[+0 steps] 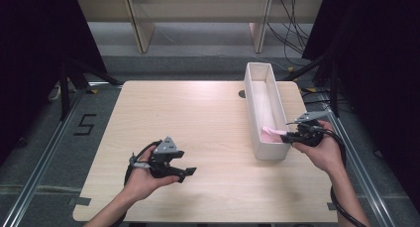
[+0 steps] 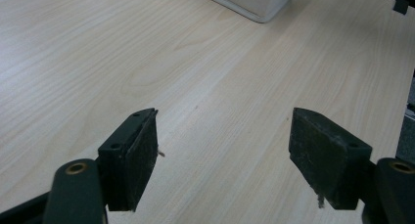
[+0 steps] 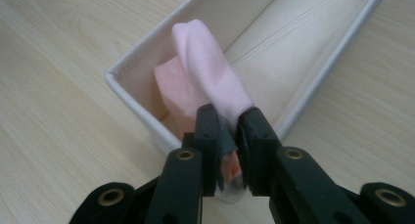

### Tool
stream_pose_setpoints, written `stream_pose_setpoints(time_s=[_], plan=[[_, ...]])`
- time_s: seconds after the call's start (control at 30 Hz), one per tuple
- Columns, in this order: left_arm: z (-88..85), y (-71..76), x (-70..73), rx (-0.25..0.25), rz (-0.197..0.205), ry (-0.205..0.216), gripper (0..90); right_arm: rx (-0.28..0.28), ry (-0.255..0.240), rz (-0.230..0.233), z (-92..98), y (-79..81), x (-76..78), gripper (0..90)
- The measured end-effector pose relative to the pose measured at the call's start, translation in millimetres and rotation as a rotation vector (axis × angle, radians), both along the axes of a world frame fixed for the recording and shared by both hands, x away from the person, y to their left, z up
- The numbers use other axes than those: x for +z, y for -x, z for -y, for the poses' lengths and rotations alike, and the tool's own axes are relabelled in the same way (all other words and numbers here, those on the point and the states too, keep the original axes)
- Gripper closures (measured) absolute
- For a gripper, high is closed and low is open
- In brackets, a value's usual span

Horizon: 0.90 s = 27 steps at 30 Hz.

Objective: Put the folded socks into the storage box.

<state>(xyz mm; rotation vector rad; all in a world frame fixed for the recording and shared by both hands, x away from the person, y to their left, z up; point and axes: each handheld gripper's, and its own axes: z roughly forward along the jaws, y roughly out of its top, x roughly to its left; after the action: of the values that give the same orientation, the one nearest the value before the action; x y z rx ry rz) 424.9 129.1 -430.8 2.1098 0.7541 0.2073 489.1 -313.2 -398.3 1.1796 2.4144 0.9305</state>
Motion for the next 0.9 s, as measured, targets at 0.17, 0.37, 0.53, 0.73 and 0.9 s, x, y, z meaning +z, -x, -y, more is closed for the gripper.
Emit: stream_pose_setpoints(time_s=[0.17,0.37,0.53,0.73,0.9], plan=[[-2.0,-0.7,0.0,-0.009,0.002,-0.009,26.4,-0.003,-0.022,0.021,0.4,-1.2,-1.5,79.1],[-0.3,-0.3,0.1,0.0,0.001,-0.002,26.3,-0.016,-0.013,-0.01,1.2,0.8,2.6,82.4],[0.2,-0.5,-0.4,-0.002,-0.001,0.002,26.3,-0.002,0.004,0.015,0.5,0.0,0.3,85.5],[0.1,0.0,-0.4,0.0,0.0,-0.001,26.4,0.0,0.022,-0.016,-2.4,-0.1,3.3,85.5],[-1.2,-0.5,-0.2,0.001,0.0,0.004,26.4,-0.006,0.038,-0.053,-3.6,2.8,7.8,83.6]])
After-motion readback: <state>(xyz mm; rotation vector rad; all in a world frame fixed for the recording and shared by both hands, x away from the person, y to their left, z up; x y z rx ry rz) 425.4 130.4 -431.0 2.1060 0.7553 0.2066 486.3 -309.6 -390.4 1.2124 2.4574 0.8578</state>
